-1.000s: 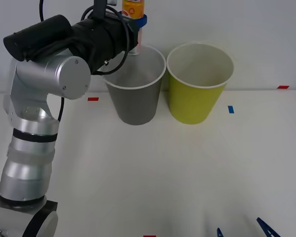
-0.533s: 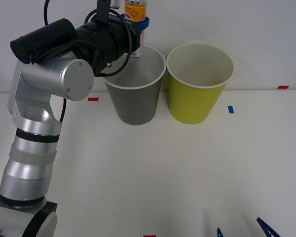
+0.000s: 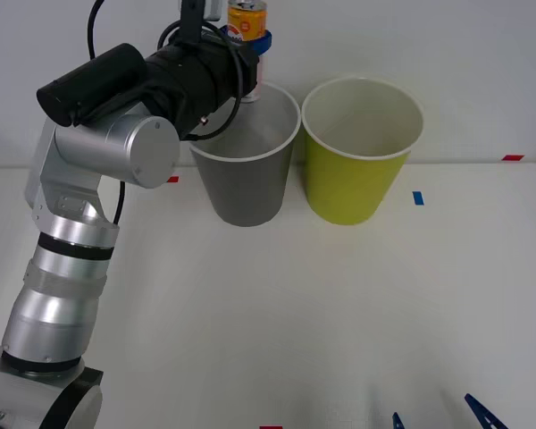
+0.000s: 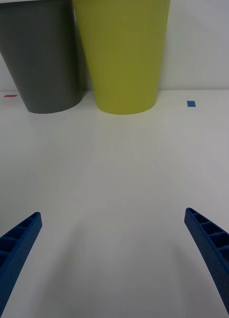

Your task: Put cans in the gray bin and PET bottles in the light green bin.

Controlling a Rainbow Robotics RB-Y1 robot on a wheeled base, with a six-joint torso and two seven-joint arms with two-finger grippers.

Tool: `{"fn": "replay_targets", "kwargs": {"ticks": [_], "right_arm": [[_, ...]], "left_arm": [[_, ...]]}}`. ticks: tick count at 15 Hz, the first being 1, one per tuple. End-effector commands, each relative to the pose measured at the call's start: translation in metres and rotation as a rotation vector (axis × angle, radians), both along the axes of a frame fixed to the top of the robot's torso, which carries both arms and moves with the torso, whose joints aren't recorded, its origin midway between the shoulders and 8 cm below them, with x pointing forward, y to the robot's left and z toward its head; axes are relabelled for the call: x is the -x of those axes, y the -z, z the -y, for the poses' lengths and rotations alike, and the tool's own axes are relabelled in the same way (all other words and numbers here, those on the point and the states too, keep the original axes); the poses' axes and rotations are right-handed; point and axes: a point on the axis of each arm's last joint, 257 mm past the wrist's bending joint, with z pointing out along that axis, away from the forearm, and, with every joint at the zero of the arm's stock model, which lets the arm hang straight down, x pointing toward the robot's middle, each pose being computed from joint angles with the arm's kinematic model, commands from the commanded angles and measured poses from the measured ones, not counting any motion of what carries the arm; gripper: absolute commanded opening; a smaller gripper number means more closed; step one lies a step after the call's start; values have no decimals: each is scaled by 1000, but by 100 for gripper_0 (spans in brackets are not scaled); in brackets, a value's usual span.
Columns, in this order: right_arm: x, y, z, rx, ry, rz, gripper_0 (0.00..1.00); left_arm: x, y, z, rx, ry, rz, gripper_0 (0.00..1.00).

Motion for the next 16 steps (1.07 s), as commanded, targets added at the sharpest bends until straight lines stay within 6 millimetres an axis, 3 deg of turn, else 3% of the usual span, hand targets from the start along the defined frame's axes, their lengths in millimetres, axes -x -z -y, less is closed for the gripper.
{"fn": "replay_targets", "kwargs": {"ticks": [1,13,16], "right_arm": [[0,0,0,0,0,0,100],[0,0,0,0,0,0,100],[0,0,0,0,0,0,100]], "left_arm": [[-1,0,-2,5,-2,-4,100],[3,-1,1,41,32,-21,100],[21,8,-1,18,54,-61,100]]}}
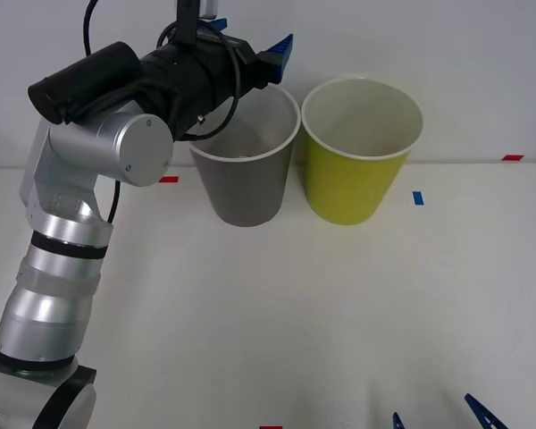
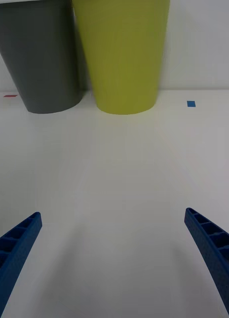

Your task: Put cans in the gray bin and PET bottles in the light green bin.

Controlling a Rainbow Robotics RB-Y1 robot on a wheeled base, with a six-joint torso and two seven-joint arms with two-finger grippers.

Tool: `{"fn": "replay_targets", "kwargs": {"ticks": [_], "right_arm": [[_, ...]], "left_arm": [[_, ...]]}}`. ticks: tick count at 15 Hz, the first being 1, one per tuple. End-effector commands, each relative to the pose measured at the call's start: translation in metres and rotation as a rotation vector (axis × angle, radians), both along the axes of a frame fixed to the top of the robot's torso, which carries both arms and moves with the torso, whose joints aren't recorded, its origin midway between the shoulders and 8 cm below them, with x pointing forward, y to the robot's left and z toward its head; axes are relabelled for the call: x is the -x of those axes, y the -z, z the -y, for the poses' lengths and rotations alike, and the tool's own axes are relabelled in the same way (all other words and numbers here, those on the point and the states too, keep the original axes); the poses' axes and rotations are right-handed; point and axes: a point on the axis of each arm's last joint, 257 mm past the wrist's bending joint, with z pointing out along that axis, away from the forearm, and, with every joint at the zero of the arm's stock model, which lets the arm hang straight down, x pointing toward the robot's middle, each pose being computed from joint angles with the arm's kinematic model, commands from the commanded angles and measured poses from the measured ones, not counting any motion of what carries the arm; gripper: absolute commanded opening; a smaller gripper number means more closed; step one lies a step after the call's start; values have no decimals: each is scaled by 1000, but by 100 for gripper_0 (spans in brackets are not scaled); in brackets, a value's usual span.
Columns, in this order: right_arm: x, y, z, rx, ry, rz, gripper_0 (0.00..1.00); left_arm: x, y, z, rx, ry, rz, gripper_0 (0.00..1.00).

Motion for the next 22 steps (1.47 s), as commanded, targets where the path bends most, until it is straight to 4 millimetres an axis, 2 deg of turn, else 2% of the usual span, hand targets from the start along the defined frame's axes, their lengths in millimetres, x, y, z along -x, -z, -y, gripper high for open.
{"fn": "replay_targets", "kwargs": {"ticks": [1,6,10,13,19,22], "right_arm": [[0,0,0,0,0,0,100],[0,0,0,0,0,0,100],[0,0,0,0,0,0,100],[0,0,0,0,0,0,100],[0,0,0,0,0,0,100],[0,0,0,0,0,0,100]], "left_arm": [[21,7,-9,-5,12,-22,100],[82,3,-48,-71,-11,-59,100],[126,14,-73,-80,-55,-55,100],[149,29,-86,-78,-56,-76,100],[176,56,-107,-130,-71,-117,100],[186,76,-122,-66,-103,-120,100]]}}
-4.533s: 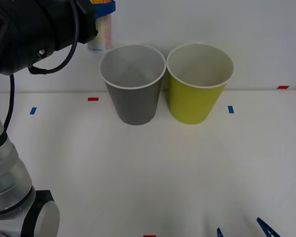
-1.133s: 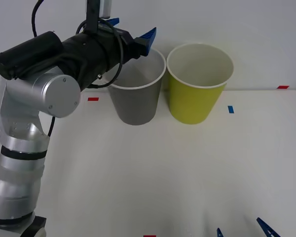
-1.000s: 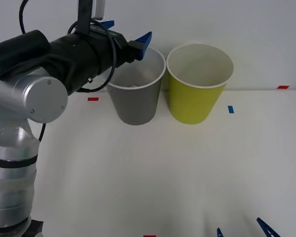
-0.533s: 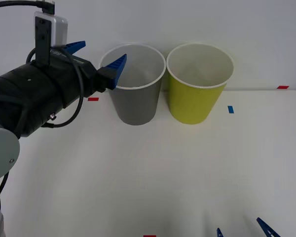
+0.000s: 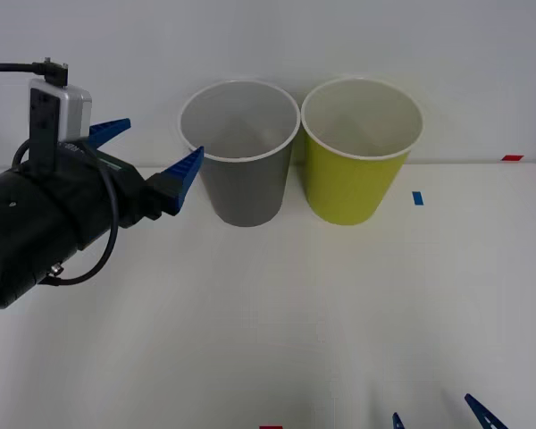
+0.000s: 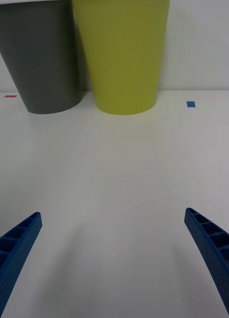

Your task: Put cans in the gray bin and PET bottles in the light green bin.

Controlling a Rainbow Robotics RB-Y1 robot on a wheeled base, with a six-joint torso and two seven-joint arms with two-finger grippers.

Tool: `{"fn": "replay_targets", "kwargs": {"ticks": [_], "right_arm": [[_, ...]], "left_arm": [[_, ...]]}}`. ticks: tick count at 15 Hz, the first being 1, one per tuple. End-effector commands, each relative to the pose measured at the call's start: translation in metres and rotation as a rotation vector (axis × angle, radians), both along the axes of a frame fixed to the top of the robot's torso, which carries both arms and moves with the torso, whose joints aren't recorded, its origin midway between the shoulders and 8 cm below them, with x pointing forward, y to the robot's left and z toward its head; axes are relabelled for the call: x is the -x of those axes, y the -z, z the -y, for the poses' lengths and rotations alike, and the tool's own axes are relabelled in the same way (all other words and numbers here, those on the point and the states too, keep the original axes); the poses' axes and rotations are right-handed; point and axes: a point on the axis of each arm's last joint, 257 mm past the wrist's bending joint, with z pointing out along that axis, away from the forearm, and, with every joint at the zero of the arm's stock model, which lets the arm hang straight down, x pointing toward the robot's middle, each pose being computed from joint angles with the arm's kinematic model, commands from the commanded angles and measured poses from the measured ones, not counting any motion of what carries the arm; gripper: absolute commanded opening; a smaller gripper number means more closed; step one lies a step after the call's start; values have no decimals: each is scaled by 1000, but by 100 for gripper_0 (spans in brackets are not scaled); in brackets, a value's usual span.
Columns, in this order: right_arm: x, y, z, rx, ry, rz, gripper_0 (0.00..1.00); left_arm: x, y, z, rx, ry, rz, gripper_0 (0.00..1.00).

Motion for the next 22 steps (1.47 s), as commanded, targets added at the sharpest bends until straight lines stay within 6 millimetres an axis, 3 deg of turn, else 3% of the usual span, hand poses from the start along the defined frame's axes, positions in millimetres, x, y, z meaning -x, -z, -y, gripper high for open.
{"fn": "replay_targets", "kwargs": {"ticks": [1,7,12,16,22], "right_arm": [[0,0,0,0,0,0,100],[0,0,0,0,0,0,100],[0,0,0,0,0,0,100],[0,0,0,0,0,0,100],[0,0,0,0,0,0,100]], "left_arm": [[11,21,-15,58,-43,6,100],[32,70,-40,102,-155,97,100],[57,95,-56,100,-209,102,100],[63,125,-68,68,-250,174,100],[102,173,-81,76,-289,130,100]]}}
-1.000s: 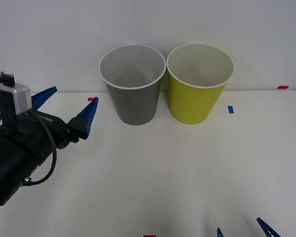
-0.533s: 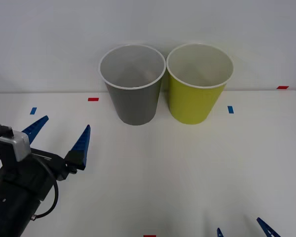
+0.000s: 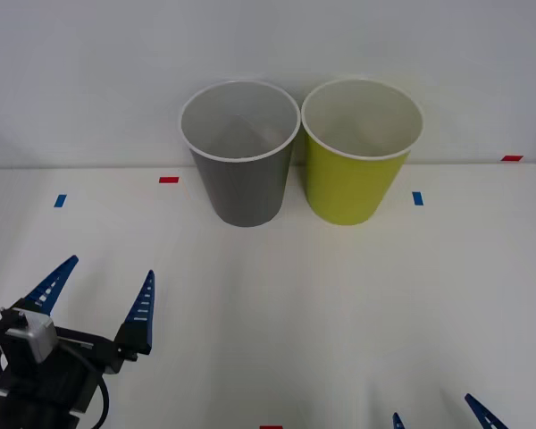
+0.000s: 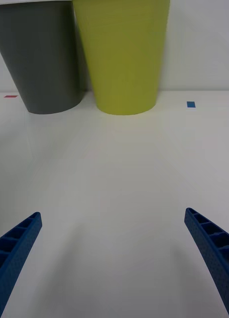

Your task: Put cans in the gray bin and PET bottles in the light green bin.

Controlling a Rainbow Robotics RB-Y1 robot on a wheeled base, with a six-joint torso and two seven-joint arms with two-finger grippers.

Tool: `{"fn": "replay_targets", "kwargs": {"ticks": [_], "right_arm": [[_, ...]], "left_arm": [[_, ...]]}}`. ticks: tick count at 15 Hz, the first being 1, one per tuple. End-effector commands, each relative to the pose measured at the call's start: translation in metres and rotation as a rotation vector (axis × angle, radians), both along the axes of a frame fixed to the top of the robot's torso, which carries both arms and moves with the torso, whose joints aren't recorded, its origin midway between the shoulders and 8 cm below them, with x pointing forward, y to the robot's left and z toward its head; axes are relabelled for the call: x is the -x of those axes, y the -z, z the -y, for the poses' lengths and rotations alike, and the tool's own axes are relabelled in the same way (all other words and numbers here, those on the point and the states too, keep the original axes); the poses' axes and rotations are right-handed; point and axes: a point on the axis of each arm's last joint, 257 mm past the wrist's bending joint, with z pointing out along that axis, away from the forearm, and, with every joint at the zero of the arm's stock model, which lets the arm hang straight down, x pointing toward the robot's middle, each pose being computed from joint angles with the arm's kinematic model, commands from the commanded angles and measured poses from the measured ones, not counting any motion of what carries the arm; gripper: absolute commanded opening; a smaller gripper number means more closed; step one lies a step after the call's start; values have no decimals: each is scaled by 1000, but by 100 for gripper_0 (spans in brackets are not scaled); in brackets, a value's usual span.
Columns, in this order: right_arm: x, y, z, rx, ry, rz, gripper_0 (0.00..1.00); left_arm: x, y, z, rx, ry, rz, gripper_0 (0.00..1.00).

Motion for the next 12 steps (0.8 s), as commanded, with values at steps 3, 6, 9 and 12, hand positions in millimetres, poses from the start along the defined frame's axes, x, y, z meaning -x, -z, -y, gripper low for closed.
{"fn": "replay_targets", "kwargs": {"ticks": [3,6,9,12], "right_arm": [[0,0,0,0,0,0,100],[0,0,0,0,0,0,100],[0,0,0,0,0,0,100],[0,0,0,0,0,0,100]], "left_arm": [[25,23,-10,-10,-27,-52,100],[45,30,-21,-64,-48,-28,100],[66,46,-37,-62,-93,-22,100],[82,60,-46,-57,-129,-35,100]]}}
